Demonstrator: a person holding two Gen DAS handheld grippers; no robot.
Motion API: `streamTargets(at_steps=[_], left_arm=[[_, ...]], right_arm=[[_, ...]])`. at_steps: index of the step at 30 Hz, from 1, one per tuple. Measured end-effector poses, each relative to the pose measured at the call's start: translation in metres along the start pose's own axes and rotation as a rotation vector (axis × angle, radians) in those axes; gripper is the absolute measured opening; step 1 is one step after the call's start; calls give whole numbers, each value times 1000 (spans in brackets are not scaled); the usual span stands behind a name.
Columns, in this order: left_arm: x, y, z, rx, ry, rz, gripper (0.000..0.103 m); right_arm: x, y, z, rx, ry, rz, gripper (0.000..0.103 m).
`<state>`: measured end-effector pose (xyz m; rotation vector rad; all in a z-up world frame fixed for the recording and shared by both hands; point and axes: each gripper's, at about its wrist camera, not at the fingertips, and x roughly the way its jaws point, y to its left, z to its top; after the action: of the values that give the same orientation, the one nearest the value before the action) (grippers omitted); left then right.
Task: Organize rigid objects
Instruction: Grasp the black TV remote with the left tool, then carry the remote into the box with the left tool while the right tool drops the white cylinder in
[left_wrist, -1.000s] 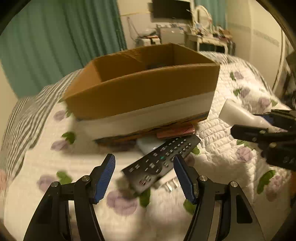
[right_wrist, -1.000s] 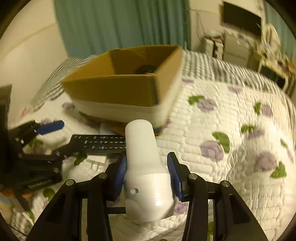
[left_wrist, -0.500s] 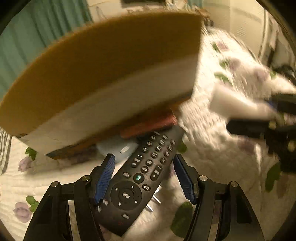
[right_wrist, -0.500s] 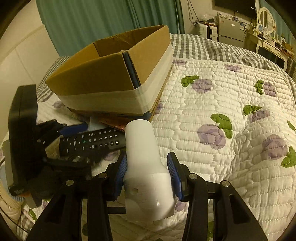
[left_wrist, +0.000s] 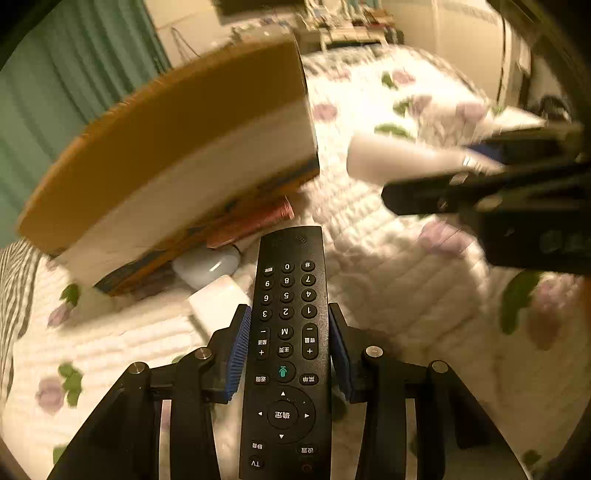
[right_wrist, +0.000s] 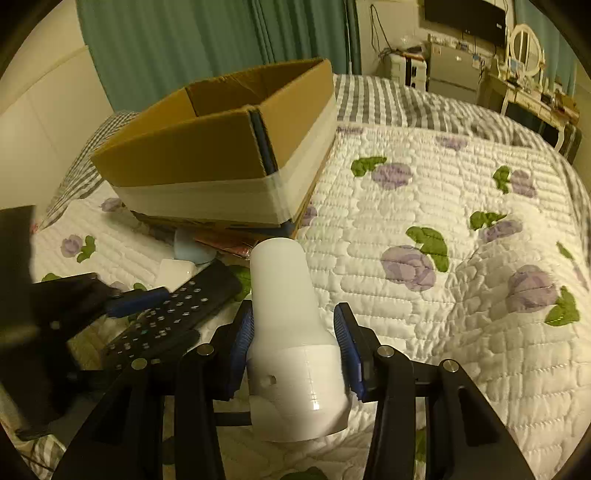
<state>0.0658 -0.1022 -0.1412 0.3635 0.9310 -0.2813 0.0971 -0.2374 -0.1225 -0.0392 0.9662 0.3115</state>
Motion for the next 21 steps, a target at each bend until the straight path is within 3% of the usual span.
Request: streamTargets(at_steps=[7, 12, 17, 21], left_arm=[[-54, 13, -5, -110, -101, -8, 41], [-88, 24, 16, -157, -169, 42, 41], [-130, 57, 48, -203, -281, 97, 41], [-144, 87, 78, -245, -327, 138, 41]], right_arm=[[-40, 12, -1, -13, -74, -22, 44], [-79, 26, 16, -45, -146, -22, 44], [-112, 45, 57, -109, -233, -10, 44], [-127, 56, 104, -142, -301, 39, 44]])
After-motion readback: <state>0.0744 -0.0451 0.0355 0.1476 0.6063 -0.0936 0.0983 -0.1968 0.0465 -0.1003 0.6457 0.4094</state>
